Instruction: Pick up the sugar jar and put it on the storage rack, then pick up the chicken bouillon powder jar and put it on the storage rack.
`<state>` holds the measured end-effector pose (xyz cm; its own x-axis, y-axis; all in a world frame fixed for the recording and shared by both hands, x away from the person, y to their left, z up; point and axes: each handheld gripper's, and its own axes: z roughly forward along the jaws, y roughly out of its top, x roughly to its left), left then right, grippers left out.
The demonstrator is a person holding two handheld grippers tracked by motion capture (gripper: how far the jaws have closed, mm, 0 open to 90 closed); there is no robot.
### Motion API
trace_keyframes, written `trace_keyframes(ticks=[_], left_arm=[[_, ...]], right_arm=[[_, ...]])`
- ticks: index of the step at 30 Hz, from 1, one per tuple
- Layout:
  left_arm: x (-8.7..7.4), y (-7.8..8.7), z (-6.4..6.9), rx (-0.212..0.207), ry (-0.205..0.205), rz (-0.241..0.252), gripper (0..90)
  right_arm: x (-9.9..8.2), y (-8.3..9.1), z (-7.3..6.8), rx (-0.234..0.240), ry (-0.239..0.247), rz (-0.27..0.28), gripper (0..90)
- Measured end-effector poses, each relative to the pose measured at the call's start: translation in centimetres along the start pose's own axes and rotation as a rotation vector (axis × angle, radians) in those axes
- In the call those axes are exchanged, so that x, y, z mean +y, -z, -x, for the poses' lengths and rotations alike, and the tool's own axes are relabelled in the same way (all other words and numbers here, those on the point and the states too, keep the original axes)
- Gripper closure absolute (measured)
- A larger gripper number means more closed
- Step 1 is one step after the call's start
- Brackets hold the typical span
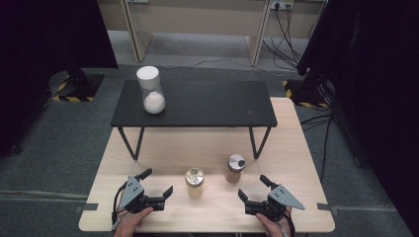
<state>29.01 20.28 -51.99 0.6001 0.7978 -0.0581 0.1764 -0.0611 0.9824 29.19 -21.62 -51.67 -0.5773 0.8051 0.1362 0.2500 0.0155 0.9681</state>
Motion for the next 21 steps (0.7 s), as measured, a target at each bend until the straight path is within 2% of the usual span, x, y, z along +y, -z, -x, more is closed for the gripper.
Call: trace_keyframes(ticks=[7,21], left_arm=[[-0.5,0.16,0.54,-0.008,-0.019,-0.012,0.5],[-0.58,0.26,0.69,-0.018,-0.016,-0.01,0.6]], right_arm=[[0.0,0.04,0.0,0.0,-0.001,0.0,0.6],[0.11,0.11,-0.16,0.005,0.005,0.004,0.6]])
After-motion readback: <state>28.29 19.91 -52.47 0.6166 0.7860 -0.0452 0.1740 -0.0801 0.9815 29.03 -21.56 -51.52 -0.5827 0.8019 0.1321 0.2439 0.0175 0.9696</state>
